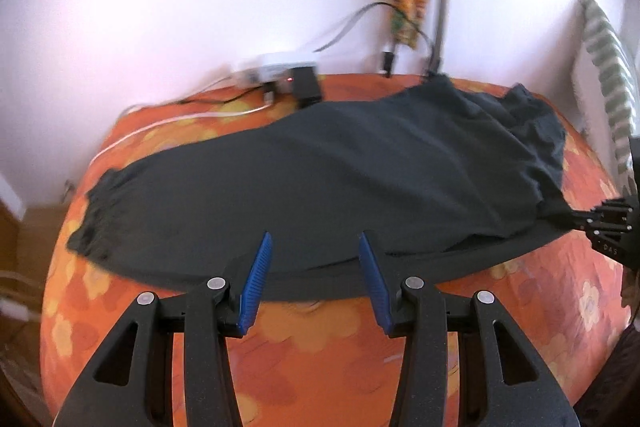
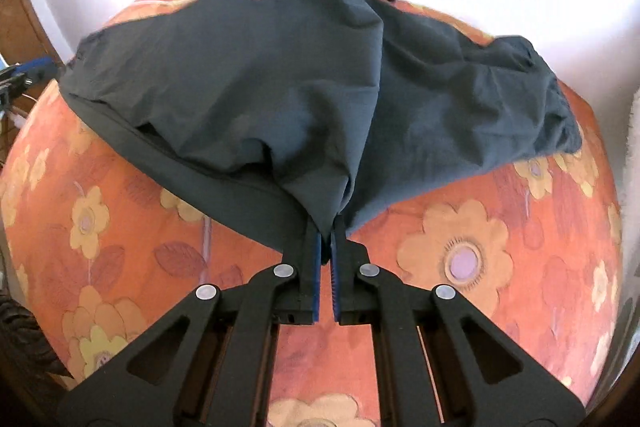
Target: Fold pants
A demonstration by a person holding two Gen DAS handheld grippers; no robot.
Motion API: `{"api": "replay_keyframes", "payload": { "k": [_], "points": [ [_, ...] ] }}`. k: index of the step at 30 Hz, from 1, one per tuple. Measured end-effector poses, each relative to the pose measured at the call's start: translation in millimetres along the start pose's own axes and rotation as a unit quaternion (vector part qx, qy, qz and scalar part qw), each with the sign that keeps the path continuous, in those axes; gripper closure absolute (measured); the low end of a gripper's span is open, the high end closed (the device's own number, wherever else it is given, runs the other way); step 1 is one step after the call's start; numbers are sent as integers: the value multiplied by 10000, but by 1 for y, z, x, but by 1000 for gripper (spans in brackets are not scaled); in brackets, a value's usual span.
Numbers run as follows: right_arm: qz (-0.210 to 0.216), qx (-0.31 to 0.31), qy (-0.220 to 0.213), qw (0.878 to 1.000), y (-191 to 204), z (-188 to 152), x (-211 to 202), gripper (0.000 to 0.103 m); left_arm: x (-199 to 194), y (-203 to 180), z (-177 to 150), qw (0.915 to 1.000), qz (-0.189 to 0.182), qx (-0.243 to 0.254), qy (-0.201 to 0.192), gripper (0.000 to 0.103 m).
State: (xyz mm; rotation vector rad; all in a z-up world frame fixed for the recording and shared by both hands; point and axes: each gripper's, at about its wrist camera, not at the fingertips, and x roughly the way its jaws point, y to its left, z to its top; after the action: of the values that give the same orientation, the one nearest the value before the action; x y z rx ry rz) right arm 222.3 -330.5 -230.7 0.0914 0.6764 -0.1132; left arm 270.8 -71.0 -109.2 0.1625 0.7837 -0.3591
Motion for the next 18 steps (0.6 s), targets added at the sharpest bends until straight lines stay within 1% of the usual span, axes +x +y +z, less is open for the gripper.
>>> {"api": "replay_keyframes", "payload": {
  "k": [2, 4, 5, 6, 8, 10, 12, 15, 16, 18],
  "points": [
    [-208, -240, 100, 9994, 7, -2, -3, 99, -9, 26, -6, 9994, 75, -331, 8, 59],
    [-341, -491, 147, 9981, 17, -2, -9, 97, -22, 51, -11, 9977, 238, -633, -29, 59],
    [-395, -597, 86, 9974, 21, -4, -17, 92, -31, 68, -15, 9959, 299, -851, -56, 59],
    [-440, -754, -14, 9962, 29, -4, -27, 89, -38, 80, -18, 9943, 338, -1008, -63, 59],
    [-399, -913, -256, 9947, 39, -3, -45, 71, -52, 110, -23, 9910, 505, -1235, -18, 59],
    [-223, -966, -555, 9935, 51, 0, -66, 64, -64, 130, -23, 9896, 672, -1272, -5, 59],
    [112, -949, -713, 9929, 64, 8, -80, 63, -72, 150, -24, 9886, 762, -1302, -26, 59],
    [529, -968, -860, 9902, 91, 27, -89, 63, -72, 179, -30, 9882, 744, -1335, 12, 59],
    [583, -991, -887, 9894, 100, 32, -89, 63, -68, 186, -32, 9885, 707, -1337, 55, 58],
    [709, -1113, -982, 9864, 121, 50, -88, 63, -60, 199, -36, 9888, 615, -1358, 64, 54]
  ]
}}
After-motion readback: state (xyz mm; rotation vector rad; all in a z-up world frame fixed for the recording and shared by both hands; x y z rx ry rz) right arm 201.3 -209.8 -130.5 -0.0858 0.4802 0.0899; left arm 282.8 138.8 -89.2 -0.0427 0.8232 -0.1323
